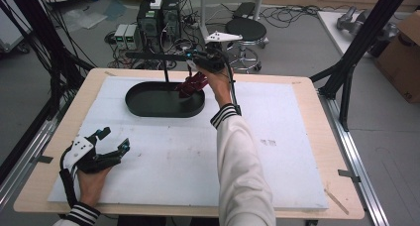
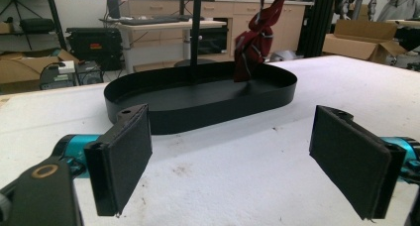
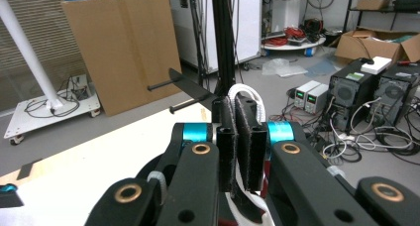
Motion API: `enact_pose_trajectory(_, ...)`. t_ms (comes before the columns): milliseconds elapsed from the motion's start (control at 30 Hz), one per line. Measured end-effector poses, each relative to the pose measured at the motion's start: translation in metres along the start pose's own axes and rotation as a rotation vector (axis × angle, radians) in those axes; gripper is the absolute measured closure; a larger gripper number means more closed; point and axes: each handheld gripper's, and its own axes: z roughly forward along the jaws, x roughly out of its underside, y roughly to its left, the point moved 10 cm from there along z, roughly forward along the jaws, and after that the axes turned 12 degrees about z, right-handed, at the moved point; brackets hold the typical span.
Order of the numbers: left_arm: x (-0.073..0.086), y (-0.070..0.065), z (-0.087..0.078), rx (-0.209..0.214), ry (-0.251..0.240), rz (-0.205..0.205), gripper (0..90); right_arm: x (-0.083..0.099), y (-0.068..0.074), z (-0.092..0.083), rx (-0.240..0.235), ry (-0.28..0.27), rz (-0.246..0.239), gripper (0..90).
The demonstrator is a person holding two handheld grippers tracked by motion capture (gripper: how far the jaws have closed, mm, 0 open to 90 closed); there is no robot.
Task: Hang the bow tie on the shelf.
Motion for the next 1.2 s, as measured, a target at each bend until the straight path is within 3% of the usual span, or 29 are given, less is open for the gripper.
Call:
enact_pose_trajectory(167, 0.000, 0.000, 0.000, 0.000, 0.001, 0.001, 16.8, 0.002, -0.006, 0.004, 0.015, -0.005, -0.014, 87.6)
enact_pose_trajectory(533, 0.000, 0.000, 0.000, 0.002, 0.003, 0.001, 16.8, 0.007, -0.028, -0.003, 0.058, 0.015, 0.010, 87.5)
enact_pose_trajectory(900, 0.000, -0.001, 0.000, 0.003, 0.005, 0.006, 16.8, 0.020, -0.041, -0.008, 0.107, 0.079, 0.033, 87.4)
enact_pose_trajectory(1200, 0.000, -0.001, 0.000, 0.002, 0.002, 0.011, 16.8, 0.028, -0.044, -0.013, 0.118, 0.133, 0.046, 86.7)
